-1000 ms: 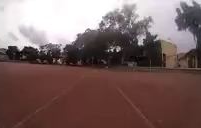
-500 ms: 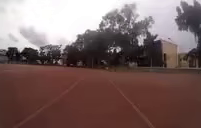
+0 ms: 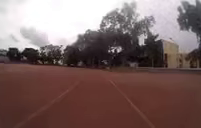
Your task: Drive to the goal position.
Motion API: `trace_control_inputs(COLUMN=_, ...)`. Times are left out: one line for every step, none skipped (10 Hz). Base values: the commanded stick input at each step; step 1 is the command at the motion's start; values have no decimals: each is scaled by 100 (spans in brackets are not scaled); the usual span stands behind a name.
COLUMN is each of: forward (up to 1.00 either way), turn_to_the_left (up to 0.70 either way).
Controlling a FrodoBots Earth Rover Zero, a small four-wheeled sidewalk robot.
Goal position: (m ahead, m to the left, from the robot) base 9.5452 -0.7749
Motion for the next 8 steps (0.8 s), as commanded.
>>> trace_control_inputs(forward=50, turn_to_the_left=0)
trace_control_inputs(forward=50, turn_to_the_left=0)
trace_control_inputs(forward=50, turn_to_the_left=0)
trace_control_inputs(forward=50, turn_to_the_left=0)
trace_control_inputs(forward=50, turn_to_the_left=0)
trace_control_inputs(forward=50, turn_to_the_left=0)
trace_control_inputs(forward=50, turn_to_the_left=0)
trace_control_inputs(forward=50, turn_to_the_left=0)
